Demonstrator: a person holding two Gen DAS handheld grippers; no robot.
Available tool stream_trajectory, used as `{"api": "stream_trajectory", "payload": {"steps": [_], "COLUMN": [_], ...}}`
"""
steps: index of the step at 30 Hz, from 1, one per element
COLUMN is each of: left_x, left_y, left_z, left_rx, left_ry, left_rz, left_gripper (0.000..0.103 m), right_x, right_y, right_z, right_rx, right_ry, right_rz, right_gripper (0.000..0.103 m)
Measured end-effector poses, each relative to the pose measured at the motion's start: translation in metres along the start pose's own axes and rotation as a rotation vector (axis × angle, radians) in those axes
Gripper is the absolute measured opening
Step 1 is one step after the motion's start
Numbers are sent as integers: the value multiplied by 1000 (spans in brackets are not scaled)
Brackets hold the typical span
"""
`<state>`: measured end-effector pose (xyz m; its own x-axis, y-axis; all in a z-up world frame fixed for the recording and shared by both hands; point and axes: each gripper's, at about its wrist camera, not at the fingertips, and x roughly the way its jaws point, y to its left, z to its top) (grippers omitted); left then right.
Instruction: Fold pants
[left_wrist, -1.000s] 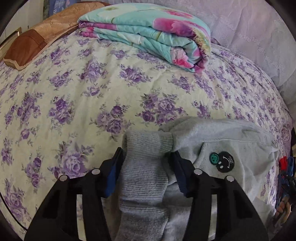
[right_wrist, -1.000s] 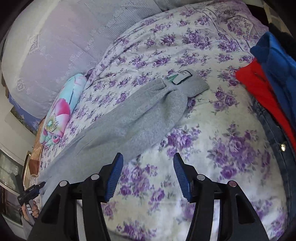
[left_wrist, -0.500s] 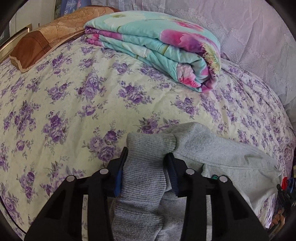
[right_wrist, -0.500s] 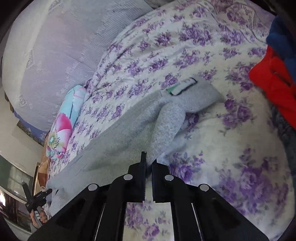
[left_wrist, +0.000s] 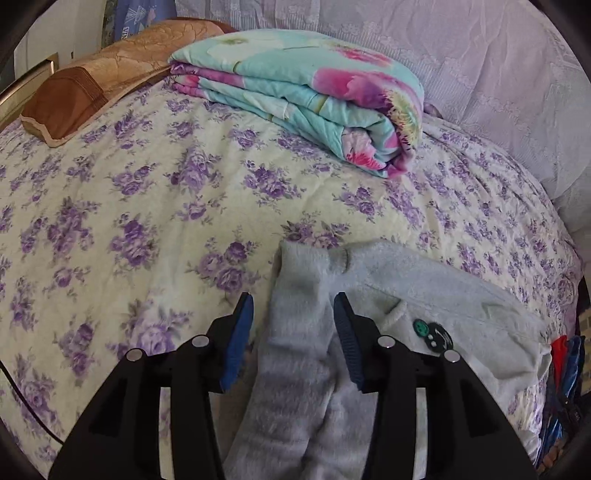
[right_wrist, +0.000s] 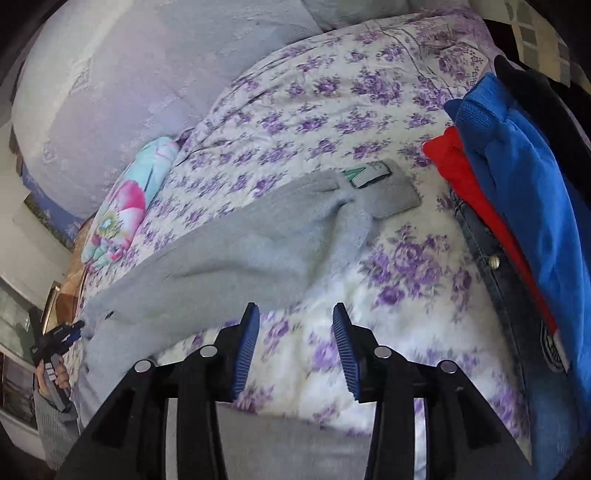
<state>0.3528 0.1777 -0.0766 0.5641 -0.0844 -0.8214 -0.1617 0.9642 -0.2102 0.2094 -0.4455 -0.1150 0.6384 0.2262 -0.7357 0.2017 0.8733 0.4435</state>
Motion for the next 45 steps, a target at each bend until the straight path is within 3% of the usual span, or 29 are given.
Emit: {"api": "stream_trajectory", "payload": {"steps": [6, 9, 11, 13, 15, 18, 20, 22, 28, 36, 37, 39, 40, 43, 45], "left_x": [-50, -46, -38, -37, -42, -58, -66, -63, -20, 33, 35, 40, 42, 41, 37], "left_y": [-9, -3, 8, 15, 14, 4, 0, 0, 2, 10, 11, 8, 6, -4, -5], "left_z": [-69, -99, -112, -116, -110, -88, -67, -43, 8, 20, 20, 19, 19, 14, 10], "left_rx": [155, 198, 188, 174, 149, 156, 159, 143, 104, 101, 101, 112, 124, 187, 213], "left_ry": [4, 35, 28, 6, 10, -30, -78, -98, -25, 10, 6, 14, 25, -15, -53], "left_rz": [-40, 16, 53, 66, 61, 36, 40, 43, 14, -25, -40, -100, -127, -121, -128], "left_gripper": [44, 46, 54, 61, 61, 61, 73, 76, 76, 75, 74, 55, 36, 20, 17], "right_x": [-35, -38, -29, -27, -33, -50, -54, -49, -13, 28, 33, 45, 53, 82, 105], "right_y": [13, 10, -3, -10, -4, 16, 31, 40, 82, 143, 149, 160, 165, 184, 194], "right_z": [-67, -96, -115, -127, -121, -91, -63, -35, 16, 29, 31, 37, 41, 55, 63], "right_rx": [-35, -47, -14, -2, -11, -68, -114, -112, -161, -324, -341, -376, -394, -465, -513], "right_ry": [-1, 38, 94, 86, 79, 1, -42, -63, -28, 43, 48, 56, 59, 81, 106], "right_rz": [8, -5, -22, 3, -13, 34, 50, 72, 109, 113, 111, 106, 106, 92, 76], "right_gripper": [49, 57, 57, 56, 57, 57, 59, 60, 60, 61, 61, 61, 61, 61, 61]}}
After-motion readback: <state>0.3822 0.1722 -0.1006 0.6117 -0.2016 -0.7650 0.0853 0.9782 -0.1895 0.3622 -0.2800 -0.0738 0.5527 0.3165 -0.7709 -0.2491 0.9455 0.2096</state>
